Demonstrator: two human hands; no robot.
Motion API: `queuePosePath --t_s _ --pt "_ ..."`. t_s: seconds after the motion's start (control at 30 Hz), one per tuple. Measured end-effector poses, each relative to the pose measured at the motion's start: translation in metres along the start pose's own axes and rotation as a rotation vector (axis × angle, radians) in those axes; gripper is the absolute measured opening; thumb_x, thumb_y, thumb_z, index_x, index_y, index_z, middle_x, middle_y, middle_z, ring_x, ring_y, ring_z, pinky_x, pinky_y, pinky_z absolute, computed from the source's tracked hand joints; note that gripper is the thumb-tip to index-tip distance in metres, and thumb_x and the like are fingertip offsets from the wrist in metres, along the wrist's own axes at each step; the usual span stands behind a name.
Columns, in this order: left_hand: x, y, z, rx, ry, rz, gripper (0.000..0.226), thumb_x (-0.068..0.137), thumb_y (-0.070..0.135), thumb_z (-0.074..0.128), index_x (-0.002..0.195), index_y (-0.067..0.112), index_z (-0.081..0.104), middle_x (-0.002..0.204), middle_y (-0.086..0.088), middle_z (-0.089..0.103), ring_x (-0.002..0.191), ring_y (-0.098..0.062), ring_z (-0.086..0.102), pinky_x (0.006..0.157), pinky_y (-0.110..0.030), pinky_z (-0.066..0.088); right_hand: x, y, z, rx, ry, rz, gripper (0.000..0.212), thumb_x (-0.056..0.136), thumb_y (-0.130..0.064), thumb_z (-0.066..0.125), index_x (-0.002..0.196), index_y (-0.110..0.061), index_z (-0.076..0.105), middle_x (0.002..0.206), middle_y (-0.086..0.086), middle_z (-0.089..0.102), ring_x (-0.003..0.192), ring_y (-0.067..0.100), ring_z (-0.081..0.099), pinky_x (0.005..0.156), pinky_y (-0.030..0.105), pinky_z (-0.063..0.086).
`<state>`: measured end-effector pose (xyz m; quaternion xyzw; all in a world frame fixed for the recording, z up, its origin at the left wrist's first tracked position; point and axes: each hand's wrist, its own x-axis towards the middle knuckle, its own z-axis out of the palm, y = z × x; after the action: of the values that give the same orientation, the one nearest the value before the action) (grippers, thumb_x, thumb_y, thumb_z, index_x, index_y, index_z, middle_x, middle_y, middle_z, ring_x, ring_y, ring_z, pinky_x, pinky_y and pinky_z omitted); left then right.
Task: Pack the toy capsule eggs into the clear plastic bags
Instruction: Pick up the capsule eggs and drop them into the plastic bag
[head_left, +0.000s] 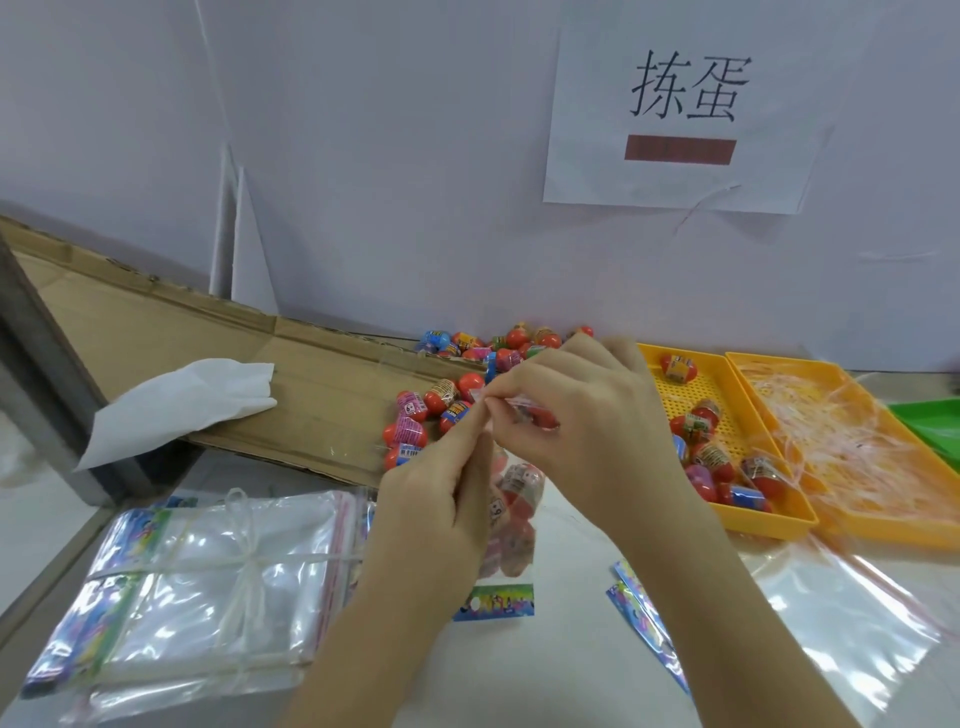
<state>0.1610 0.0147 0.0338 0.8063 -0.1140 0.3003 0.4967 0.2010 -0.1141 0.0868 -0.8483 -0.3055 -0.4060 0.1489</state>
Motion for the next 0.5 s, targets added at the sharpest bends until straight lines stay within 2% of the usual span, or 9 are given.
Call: queuePosePath --t_s 0.1,0.17,0.23,0.3,0.37,0.43,0.5 --pt "0.001 -0.003 -0.001 0.010 -0.014 -0.002 0.030 0.098 0.014 0.050 0.124 0.016 0.064 0.048 0.017 0.046 0.046 0.003 0.042 0.048 -0.002 0.028 0.000 -0.001 0.000 -0.014 -0.013 -0.019 0.010 0.084 -0.026 0.066 0.079 -0.023 0.074 0.075 -0.010 0.070 0.068 0.016 0.057 0.072 0.032 0.036" --pt "0.003 0.000 -0.004 0.004 -0.031 -0.005 0.031 0.099 0.014 0.050 0.128 0.019 0.060 0.052 0.024 0.049 0.046 0.003 0.042 0.048 -0.002 0.029 -0.001 0.000 0.000 -0.008 -0.057 -0.023 0.010 0.083 -0.028 0.066 0.083 -0.025 0.076 0.081 -0.011 0.072 0.071 0.016 0.060 0.073 0.035 0.038" --pt "0.005 0.003 -0.008 0.031 -0.061 0.012 0.035 0.096 0.016 0.047 0.130 0.022 0.054 0.050 0.023 0.048 0.047 0.006 0.044 0.049 -0.001 0.030 -0.001 0.000 -0.001 -0.022 -0.076 -0.021 0.010 0.082 -0.028 0.066 0.084 -0.026 0.076 0.082 -0.011 0.072 0.072 0.018 0.060 0.074 0.036 0.039" --pt "0.006 0.003 -0.012 0.090 -0.092 0.037 0.039 0.092 0.012 0.049 0.130 0.012 0.058 0.045 0.019 0.037 0.050 0.008 0.046 0.053 0.001 0.031 -0.002 0.000 0.000 -0.044 -0.083 -0.020 0.010 0.082 -0.028 0.066 0.085 -0.026 0.076 0.080 -0.010 0.072 0.071 0.018 0.060 0.074 0.037 0.040" --pt "0.007 0.002 -0.014 0.159 -0.124 0.074 0.039 0.088 0.006 0.053 0.125 0.001 0.063 0.053 0.021 0.036 0.046 0.006 0.042 0.057 0.004 0.031 -0.003 -0.001 0.001 -0.070 -0.084 -0.023 0.011 0.083 -0.029 0.065 0.083 -0.025 0.076 0.076 -0.010 0.071 0.069 0.018 0.059 0.074 0.037 0.041" --pt "0.007 0.002 -0.014 0.223 -0.131 0.108 0.037 0.084 0.002 0.056 0.118 -0.005 0.067 0.058 0.010 0.051 0.045 0.005 0.037 0.060 0.001 0.033 -0.005 -0.001 0.003 -0.104 -0.082 -0.020 0.013 0.083 -0.029 0.064 0.079 -0.024 0.075 0.071 -0.009 0.070 0.066 0.018 0.058 0.075 0.037 0.038" --pt "0.006 0.000 -0.014 0.260 -0.149 0.101 0.038 0.081 -0.001 0.057 0.117 -0.006 0.067 0.064 -0.008 0.066 0.048 -0.014 0.054 0.060 -0.013 0.038 -0.006 -0.002 0.006 -0.114 -0.077 -0.001 0.012 0.081 -0.027 0.065 0.074 -0.023 0.074 0.067 -0.009 0.068 0.063 0.018 0.057 0.075 0.036 0.036"
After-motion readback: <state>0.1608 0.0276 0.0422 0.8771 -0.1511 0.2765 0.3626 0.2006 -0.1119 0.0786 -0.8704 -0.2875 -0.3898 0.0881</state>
